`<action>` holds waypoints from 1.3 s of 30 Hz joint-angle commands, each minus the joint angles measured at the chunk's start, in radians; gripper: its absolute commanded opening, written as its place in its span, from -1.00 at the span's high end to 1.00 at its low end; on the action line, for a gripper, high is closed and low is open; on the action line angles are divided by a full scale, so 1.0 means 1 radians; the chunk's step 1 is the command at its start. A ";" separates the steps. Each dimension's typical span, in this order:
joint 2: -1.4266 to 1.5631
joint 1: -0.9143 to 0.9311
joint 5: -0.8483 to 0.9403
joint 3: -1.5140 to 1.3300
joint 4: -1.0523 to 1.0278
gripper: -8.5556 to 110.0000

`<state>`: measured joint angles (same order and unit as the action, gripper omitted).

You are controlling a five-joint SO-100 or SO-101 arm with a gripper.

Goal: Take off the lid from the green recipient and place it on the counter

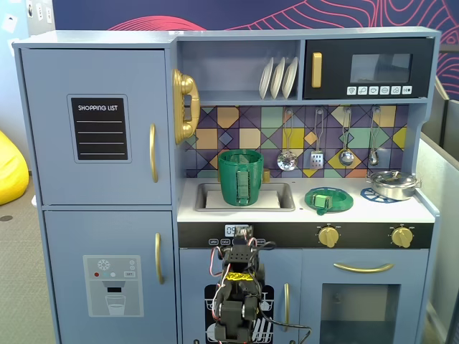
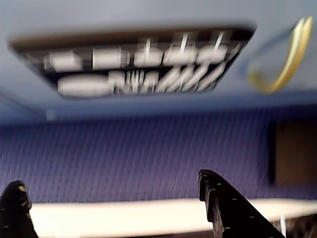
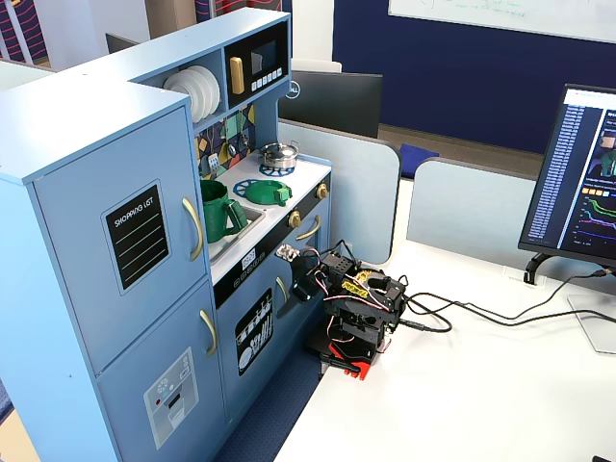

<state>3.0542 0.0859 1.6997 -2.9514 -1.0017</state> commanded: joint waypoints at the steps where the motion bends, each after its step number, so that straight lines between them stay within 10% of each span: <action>1: 0.063 -0.009 -0.009 -0.026 -0.080 0.33; 14: 0.123 -0.025 0.057 -0.044 -0.463 0.86; 39: 0.124 -0.031 -0.189 -0.044 -0.531 0.85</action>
<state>3.1845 0.0660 1.5539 -2.9790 -1.3606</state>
